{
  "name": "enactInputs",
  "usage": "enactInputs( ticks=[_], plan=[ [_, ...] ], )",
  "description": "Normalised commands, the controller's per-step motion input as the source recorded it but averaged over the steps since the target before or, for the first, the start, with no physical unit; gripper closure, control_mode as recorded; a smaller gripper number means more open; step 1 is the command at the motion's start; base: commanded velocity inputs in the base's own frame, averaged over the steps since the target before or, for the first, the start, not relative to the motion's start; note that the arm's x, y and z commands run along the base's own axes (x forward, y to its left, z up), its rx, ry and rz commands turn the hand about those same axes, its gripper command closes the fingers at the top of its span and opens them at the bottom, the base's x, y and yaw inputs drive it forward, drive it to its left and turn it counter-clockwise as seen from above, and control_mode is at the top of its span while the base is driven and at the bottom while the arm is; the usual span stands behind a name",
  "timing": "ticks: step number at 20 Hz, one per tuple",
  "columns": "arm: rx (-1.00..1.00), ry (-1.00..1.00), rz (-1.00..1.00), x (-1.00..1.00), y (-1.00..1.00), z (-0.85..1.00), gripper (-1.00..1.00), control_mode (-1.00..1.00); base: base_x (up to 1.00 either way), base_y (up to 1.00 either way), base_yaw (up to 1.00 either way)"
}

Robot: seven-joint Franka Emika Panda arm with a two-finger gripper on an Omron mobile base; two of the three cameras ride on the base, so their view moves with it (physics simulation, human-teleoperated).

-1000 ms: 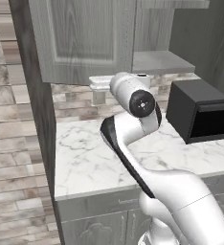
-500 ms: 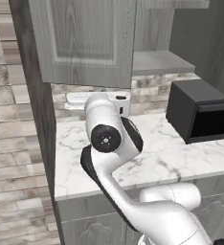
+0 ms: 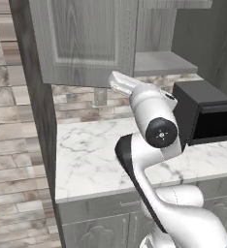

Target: Open the cabinet directly in front. Then move the liquor and the cup to the dining counter with the candle on it.

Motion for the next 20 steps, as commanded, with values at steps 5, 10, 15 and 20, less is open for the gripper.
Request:
enactInputs(
  ticks=[5, 10, 15, 20],
  plan=[
    [0.36, 0.00, 0.00, 0.00, -1.00, 0.18, -1.00, -1.00, 0.00, 0.00, 0.00],
    [0.27, 0.06, 0.07, 0.02, -0.82, 0.28, -1.00, -1.00, 0.00, 0.00, 0.00],
    [0.16, 0.21, 0.07, 0.04, -0.55, 0.20, -1.00, -1.00, 0.00, 0.00, 0.00],
    [0.06, 0.17, 0.03, 0.11, -0.32, 0.04, -1.00, -1.00, 0.00, 0.00, 0.00]
  ],
)
